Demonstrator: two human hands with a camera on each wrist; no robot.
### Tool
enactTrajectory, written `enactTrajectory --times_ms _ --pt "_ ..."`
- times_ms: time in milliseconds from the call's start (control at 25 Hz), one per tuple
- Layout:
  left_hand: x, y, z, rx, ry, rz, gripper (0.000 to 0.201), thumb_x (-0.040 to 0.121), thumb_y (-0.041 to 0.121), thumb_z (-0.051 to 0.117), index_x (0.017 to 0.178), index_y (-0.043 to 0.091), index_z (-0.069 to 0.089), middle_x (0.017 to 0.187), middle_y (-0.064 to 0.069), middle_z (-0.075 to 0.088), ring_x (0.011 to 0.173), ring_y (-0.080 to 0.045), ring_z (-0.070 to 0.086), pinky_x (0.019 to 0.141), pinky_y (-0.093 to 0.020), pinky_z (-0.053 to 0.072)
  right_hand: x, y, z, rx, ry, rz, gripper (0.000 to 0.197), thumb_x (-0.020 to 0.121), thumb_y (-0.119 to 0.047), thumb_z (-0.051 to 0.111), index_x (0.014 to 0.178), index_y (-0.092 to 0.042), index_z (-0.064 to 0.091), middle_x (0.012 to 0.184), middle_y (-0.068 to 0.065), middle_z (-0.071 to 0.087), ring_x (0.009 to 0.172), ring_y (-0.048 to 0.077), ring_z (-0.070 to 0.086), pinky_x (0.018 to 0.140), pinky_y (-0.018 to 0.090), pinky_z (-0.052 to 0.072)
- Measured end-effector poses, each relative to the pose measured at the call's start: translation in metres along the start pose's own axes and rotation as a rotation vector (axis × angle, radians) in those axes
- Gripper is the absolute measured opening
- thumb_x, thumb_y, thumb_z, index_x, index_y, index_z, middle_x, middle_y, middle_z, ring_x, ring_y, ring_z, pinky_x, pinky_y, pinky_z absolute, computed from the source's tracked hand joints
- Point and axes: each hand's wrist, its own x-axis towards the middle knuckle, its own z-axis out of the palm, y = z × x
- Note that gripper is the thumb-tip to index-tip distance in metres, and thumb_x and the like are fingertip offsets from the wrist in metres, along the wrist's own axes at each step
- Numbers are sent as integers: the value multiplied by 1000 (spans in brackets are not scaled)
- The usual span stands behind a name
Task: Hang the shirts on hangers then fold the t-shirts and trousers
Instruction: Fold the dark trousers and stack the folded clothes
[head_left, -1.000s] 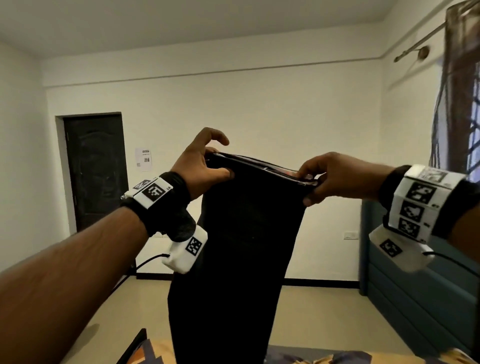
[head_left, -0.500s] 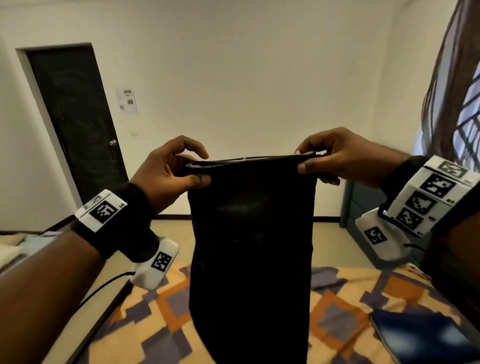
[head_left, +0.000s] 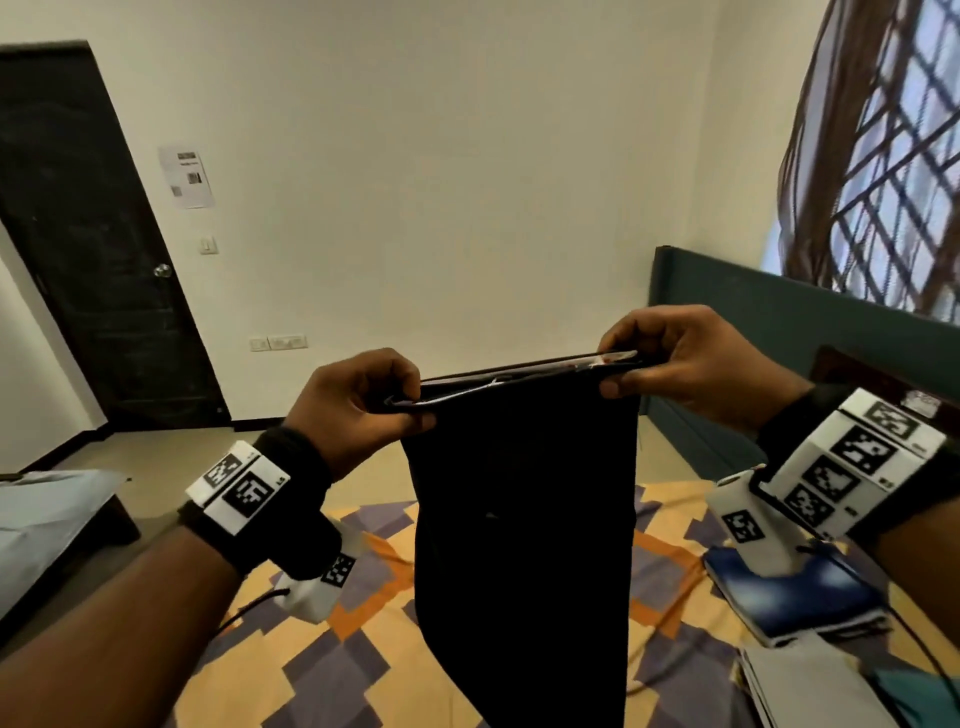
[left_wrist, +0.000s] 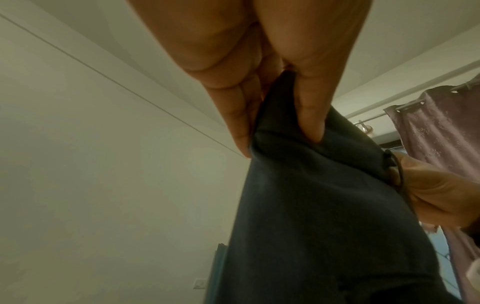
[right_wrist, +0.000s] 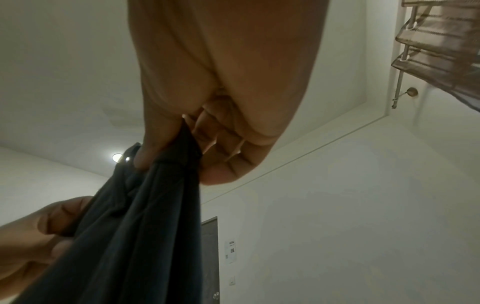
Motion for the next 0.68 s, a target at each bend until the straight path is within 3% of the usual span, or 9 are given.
enactTrajectory --times_ms 80,200,280,360,480,600,680 --pt "-4 -8 -10 131 -57 89 19 66 32 73 74 25 56 68 0 56 61 -10 50 61 -21 45 -3 -1 10 -11 -21 10 29 69 -1 75 96 -2 65 87 8 72 79 18 69 75 24 56" --pt "-9 -26 -9 184 -157 212 12 77 26 64 87 23 60 78 8 63 71 -11 60 69 -29 52 -6 2 27 -73 -20 38 30 68 -3 75 96 0 64 86 6 71 79 15 68 76 22 54" --pt "-13 -42 -5 182 -207 249 19 80 26 60 98 24 64 88 7 67 80 -5 63 73 -22 51 -9 4 37 -107 -15 74 31 68 -6 76 96 0 64 86 6 71 79 14 68 76 23 54" --pt "-15 -54 -5 158 -248 234 19 80 28 61 98 25 65 86 2 68 78 1 60 70 -18 49 -11 11 41 -168 16 109 33 67 -12 77 97 -3 65 88 7 71 80 16 68 79 27 55" --pt "-17 -67 -3 242 -292 237 13 78 30 59 91 29 61 80 3 65 73 -3 58 66 -28 51 -13 21 44 -284 55 155 32 67 -22 78 96 -12 68 88 4 71 81 17 68 82 34 55" --pt "-20 -75 9 225 -270 150 12 72 37 58 82 32 52 71 10 56 66 -7 52 61 -34 47 -18 33 44 -327 55 167 28 71 -18 77 98 -16 69 92 1 71 87 17 67 86 31 54" --pt "-25 -77 21 114 -243 66 12 70 36 60 77 32 51 70 10 53 61 -4 48 58 -28 45 -21 40 43 -391 28 178 24 76 -12 75 98 -19 69 94 -5 69 91 12 65 87 23 50"
